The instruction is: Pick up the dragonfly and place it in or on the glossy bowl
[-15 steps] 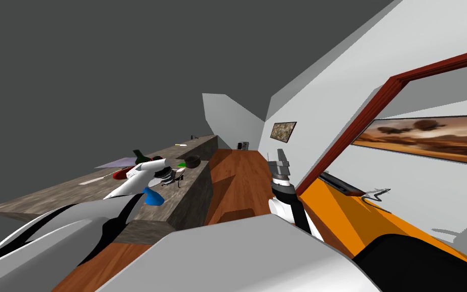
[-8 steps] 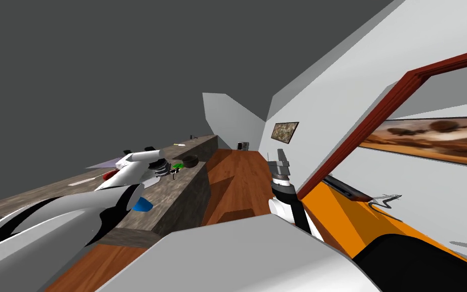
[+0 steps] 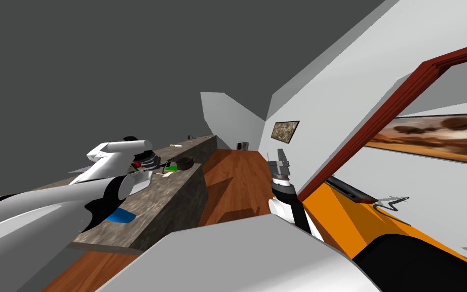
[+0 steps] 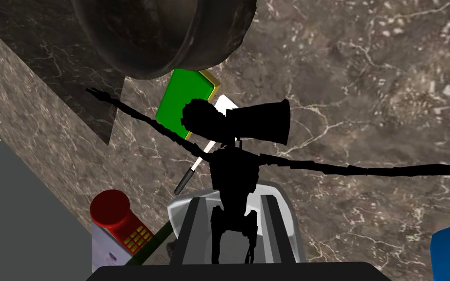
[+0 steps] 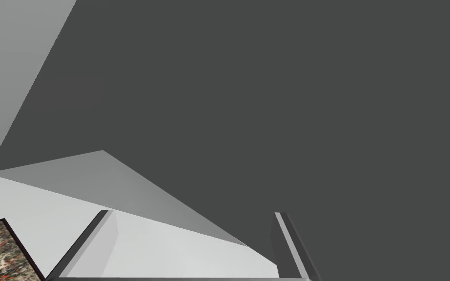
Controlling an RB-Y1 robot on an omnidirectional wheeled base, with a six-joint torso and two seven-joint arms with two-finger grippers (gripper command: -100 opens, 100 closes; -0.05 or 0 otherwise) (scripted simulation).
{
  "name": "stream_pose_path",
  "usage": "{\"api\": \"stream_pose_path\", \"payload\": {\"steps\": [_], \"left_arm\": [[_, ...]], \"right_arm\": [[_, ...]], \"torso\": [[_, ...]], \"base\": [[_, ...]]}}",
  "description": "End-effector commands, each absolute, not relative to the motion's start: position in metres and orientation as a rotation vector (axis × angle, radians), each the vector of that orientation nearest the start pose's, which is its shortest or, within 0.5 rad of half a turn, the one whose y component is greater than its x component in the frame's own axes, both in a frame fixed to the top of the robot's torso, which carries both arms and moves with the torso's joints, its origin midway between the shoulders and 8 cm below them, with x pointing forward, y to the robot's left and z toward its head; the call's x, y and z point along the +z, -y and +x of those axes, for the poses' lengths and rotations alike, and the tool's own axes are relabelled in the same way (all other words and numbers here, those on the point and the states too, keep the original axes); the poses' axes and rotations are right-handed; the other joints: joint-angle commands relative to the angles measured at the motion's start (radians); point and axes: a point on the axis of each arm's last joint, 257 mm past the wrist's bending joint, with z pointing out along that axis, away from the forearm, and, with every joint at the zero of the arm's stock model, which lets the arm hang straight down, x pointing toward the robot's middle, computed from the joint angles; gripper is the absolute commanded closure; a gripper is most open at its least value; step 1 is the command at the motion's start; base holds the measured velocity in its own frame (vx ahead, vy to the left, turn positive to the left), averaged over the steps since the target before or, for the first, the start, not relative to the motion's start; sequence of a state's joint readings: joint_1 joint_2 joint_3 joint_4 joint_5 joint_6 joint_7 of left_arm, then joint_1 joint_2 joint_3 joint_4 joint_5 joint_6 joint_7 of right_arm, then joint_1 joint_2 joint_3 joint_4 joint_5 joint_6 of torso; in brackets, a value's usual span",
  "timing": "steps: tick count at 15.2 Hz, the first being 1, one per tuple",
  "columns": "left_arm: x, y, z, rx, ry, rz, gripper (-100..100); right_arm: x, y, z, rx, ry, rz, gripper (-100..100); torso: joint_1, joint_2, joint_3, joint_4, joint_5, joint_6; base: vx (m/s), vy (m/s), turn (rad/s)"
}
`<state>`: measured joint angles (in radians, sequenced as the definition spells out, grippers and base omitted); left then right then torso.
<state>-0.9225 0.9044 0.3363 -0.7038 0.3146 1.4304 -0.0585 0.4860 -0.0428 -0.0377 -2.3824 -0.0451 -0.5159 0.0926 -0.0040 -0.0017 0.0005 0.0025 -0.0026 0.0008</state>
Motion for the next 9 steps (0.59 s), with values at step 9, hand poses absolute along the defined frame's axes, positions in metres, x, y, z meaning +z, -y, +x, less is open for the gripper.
{"api": "stream_pose_path", "payload": {"steps": [9], "left_arm": [[-0.152, -0.665, 0.425, -0.216, -1.386, -2.450, 100]], "right_arm": [[0.077, 0.282, 0.317, 1.243, -0.548, 0.510, 0]], "torso": [[0.019, 0.002, 0.000, -0.002, 0.007, -0.002]], "base": [[0.026, 0.142, -0.095]]}}
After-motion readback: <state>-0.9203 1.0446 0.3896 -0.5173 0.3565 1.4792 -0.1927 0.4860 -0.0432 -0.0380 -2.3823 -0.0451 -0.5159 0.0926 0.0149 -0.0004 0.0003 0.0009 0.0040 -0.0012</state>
